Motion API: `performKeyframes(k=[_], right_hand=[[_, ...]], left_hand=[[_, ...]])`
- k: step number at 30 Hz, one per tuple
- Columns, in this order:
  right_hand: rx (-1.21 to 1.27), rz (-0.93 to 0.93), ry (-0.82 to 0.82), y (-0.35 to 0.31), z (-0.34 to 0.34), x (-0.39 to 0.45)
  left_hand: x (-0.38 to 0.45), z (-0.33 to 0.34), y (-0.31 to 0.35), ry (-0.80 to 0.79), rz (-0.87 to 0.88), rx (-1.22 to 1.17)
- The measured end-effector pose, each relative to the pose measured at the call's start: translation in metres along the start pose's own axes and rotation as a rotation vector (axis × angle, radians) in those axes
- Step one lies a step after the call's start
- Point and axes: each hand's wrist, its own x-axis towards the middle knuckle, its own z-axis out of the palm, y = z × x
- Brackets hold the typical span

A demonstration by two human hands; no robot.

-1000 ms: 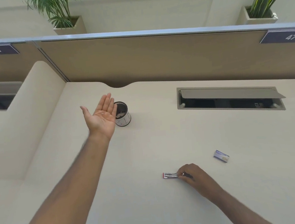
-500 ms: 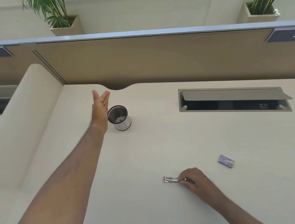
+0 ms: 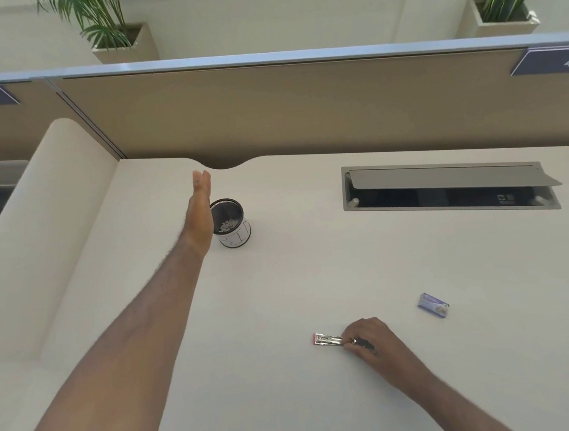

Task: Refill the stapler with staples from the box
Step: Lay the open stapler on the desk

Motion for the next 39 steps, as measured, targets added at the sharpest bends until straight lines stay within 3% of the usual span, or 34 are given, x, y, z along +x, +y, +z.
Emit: performKeyframes(k=[4,9,13,18,22,29,36,39], right_hand=[[-0.018,-0.018,0.0,-0.001,-0.001,0.003],[-0.01,-0.012,0.001,-0.003,-0.002,-0.001],[0.007,0.035,-0.006,-0.002,-0.002,-0.011],[0.01,0.056,-0.004,-0.005,-0.002,-0.023],[0.016,0.052,0.0,-0.007,-0.004,-0.031],[-0.001,0.072,-0.006,-0.014,-0.001,-0.051],[0.04,0.084,-0.013,-0.014,0.0,-0.077],[0.202,0.163,0.101,-0.013,-0.012,-0.086]], left_hand=[[-0.013,0.008,-0.005,0.029,0.08,-0.02],[-0.054,0.03,-0.022,0.118,0.277,0.255],[-0.096,0.051,-0.061,0.008,0.415,0.379],[-0.154,0.071,-0.127,-0.21,0.31,0.505],[-0.196,0.081,-0.169,-0.265,0.233,0.602],[-0.237,0.086,-0.2,-0.384,0.381,0.751],[-0.265,0.102,-0.209,-0.306,0.393,0.781],[-0.268,0.106,-0.206,-0.301,0.358,0.801]])
